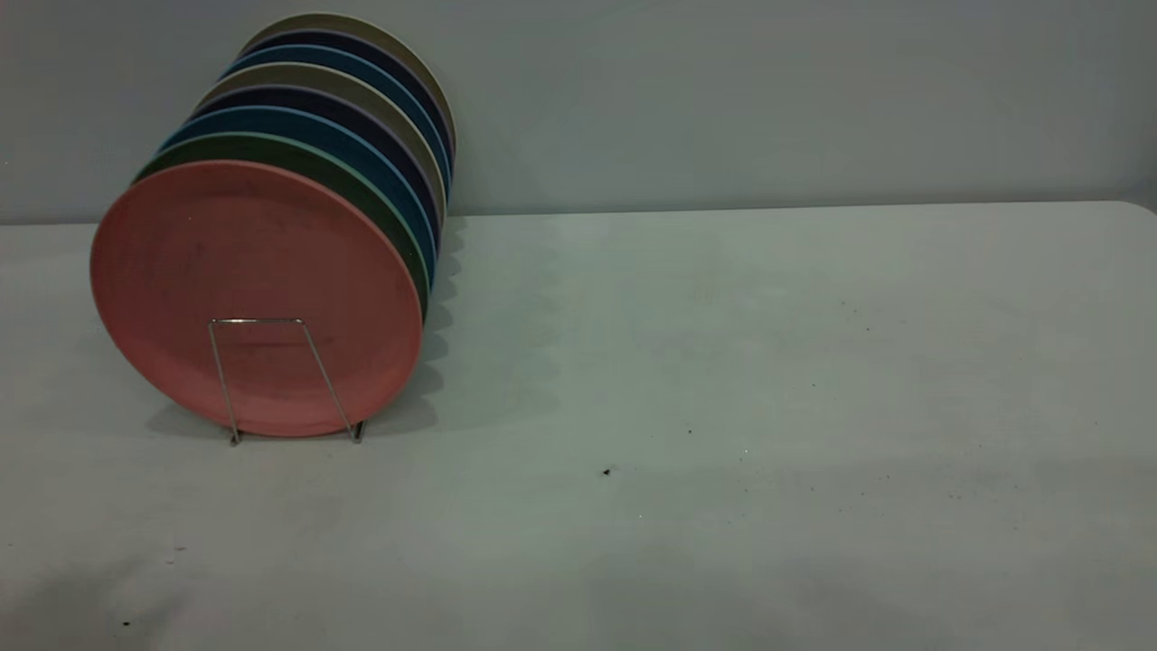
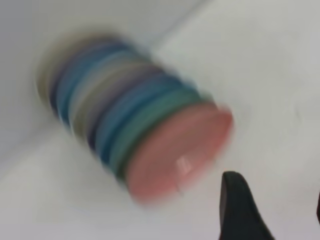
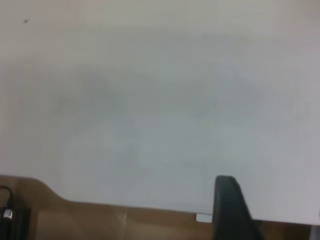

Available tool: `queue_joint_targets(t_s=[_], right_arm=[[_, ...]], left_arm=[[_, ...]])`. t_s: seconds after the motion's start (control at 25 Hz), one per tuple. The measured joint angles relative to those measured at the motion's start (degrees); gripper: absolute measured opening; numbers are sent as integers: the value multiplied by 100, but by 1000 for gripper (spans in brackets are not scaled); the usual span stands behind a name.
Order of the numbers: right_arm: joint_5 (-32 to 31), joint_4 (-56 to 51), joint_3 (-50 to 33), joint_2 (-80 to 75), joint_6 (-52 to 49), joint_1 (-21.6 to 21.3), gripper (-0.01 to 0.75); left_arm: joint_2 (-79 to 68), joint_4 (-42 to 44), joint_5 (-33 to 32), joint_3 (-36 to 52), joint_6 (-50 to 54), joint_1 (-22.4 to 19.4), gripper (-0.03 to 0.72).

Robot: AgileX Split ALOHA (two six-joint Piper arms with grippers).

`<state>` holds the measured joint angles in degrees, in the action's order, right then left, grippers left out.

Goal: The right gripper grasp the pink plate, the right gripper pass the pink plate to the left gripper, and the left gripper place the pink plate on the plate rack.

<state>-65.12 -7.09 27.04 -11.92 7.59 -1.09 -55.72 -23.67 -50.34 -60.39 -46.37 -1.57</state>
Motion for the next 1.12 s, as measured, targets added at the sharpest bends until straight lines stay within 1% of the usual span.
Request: queue_joint_targets(t_s=[0.12,0.2,0.24,0.36,0.44,0.64,0.76,0.92,1.12], right_arm=[[10,111,0,0,-151,370,440],[19,133,0,15,-164,604,440],[24,140,0,40,-168,726,440],[24,146,0,191,-168,981,440],[24,148,0,315,-168,1065,440],[24,147,0,477,-168,1082,440],[24,142,0,477,-168,1082,440],[24,142,0,477,-168,1082,440],[24,142,0,477,-168,1082,440]], left_arm=[[403,924,-924,0,1594,0,410],[598,1430,-1484,30,2295,0,410],[699,1657,-1645,99,2559,0,410],[1001,2149,-1652,501,3061,0,414],[1243,2251,-1652,956,3291,0,430],[1961,2243,-1636,2274,3533,0,516],[2452,2237,-1619,2762,3656,0,540],[3089,2243,-1510,3170,3964,0,542],[3739,2237,-1386,3252,4267,0,542]])
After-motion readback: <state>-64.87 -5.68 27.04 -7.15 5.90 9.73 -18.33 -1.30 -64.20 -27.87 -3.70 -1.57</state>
